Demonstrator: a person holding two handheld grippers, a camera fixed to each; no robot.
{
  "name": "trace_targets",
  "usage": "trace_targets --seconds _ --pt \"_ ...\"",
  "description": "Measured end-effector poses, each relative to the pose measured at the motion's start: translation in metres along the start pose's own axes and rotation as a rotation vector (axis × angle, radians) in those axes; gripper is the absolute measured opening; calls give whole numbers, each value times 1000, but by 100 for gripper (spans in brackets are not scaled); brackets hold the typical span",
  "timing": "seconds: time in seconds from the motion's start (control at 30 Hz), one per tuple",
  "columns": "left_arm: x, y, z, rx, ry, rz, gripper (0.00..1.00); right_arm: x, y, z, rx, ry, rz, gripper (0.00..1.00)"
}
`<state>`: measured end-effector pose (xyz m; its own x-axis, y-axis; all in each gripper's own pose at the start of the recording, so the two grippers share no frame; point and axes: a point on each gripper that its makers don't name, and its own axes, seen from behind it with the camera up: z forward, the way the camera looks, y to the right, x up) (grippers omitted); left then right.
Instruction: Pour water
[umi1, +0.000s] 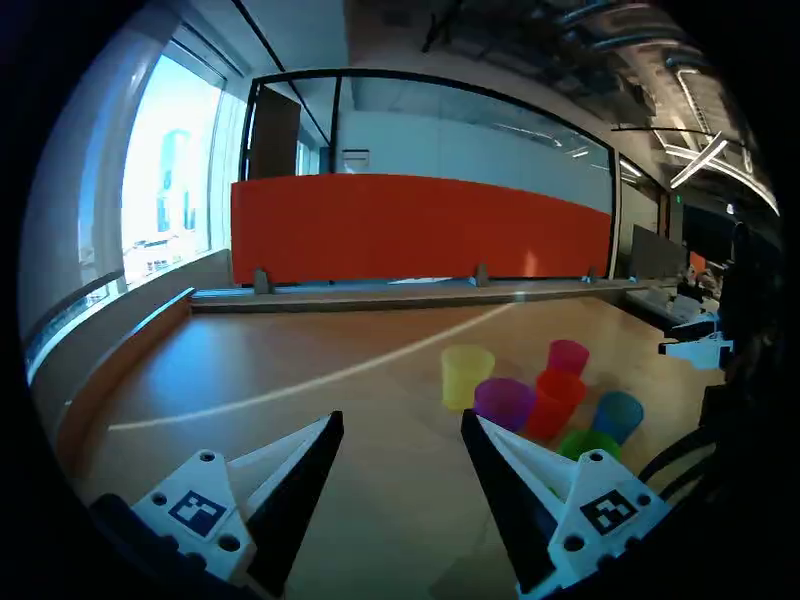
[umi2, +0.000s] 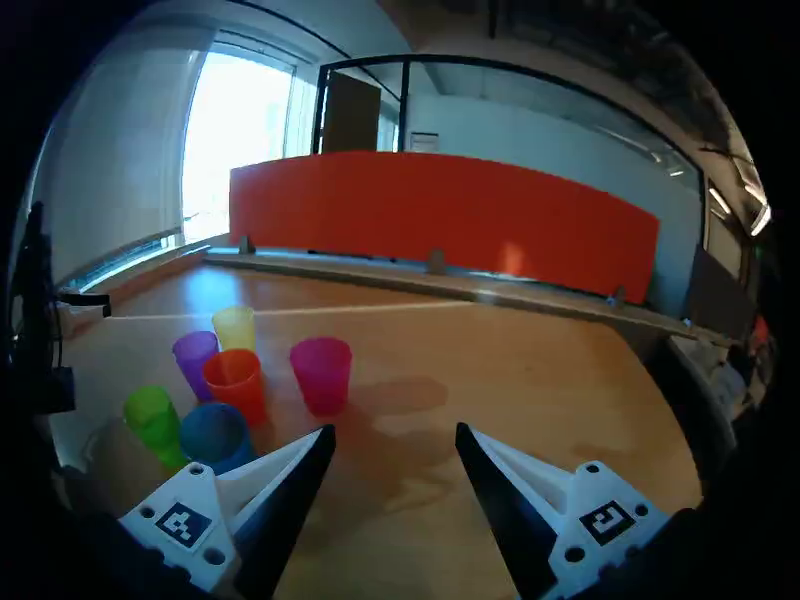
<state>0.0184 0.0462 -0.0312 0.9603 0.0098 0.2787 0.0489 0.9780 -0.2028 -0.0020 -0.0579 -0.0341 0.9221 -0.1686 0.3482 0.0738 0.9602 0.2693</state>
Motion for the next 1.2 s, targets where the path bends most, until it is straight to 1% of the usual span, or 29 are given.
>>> trace_targets --seconds 0.1,0.17,0.3,0.47,0.73,0.97,1.07,1.2 --pt "6 -4 -2 17 31 -25 87 11 2 1 -24 47 -8 93" --pt "10 -6 -4 24 52 -38 87 19 5 1 -44 80 -1 93" --pt "17 -11 -9 50 91 -47 87 37 11 -1 -75 149 25 93" --pt "25 -16 -15 77 144 -31 87 57 20 -6 -111 226 45 93" --pt "39 -21 -21 110 209 25 87 72 25 -12 -145 316 92 93" --pt "55 -25 -25 132 296 59 87 72 36 -18 -178 361 126 93" --pt "55 -29 -25 152 304 65 87 73 41 -21 -196 377 124 93" --pt "55 -31 -22 162 301 47 87 75 44 -26 -217 386 107 93"
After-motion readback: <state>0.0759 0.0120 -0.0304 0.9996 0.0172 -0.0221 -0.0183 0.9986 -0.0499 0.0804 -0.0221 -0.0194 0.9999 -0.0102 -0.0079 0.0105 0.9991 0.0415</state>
